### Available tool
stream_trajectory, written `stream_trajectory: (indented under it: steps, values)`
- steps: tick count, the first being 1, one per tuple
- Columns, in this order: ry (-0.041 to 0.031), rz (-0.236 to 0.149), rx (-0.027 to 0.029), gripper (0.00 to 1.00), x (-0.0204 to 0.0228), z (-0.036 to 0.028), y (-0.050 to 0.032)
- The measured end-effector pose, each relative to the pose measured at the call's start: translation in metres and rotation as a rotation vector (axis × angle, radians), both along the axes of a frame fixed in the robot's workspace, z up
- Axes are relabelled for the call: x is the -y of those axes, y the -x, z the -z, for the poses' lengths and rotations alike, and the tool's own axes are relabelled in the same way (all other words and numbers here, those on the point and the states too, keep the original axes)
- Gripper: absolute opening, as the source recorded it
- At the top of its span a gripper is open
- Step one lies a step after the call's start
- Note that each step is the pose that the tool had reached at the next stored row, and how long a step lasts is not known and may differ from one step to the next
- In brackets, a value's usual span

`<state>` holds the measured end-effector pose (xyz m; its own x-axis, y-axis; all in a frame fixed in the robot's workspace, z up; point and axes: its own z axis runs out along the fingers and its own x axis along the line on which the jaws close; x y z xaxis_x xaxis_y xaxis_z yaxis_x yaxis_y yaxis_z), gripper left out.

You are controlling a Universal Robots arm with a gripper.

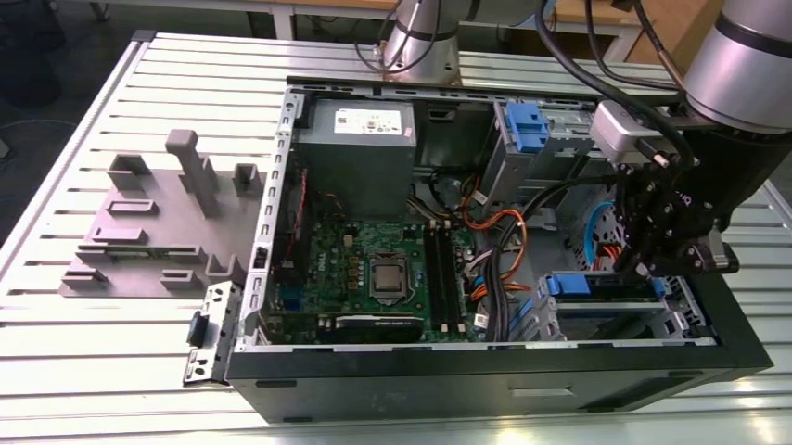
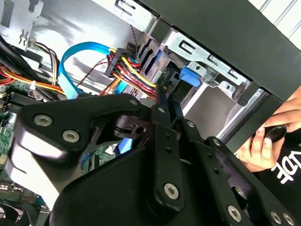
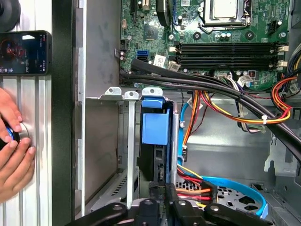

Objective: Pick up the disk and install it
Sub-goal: 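Insert the first disk wire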

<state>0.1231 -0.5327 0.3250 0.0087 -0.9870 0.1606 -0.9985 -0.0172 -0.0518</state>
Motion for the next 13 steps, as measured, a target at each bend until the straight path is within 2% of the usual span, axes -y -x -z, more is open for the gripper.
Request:
stream_trajectory:
  steps: [1,2,9,13]
  values:
    - [0.0001,0.0,0.0001,0.18,0.0,-0.0003,0.0]
    - [0.0006,0.0,0.0001,0.24,0.0,-0.0014,0.0]
    - [0.0006,0.0,-0.0009,0.24,0.0,-0.0135,0.0]
    - [0.0004,0.0,-0.001,0.22,0.0,-0.0137,0.0]
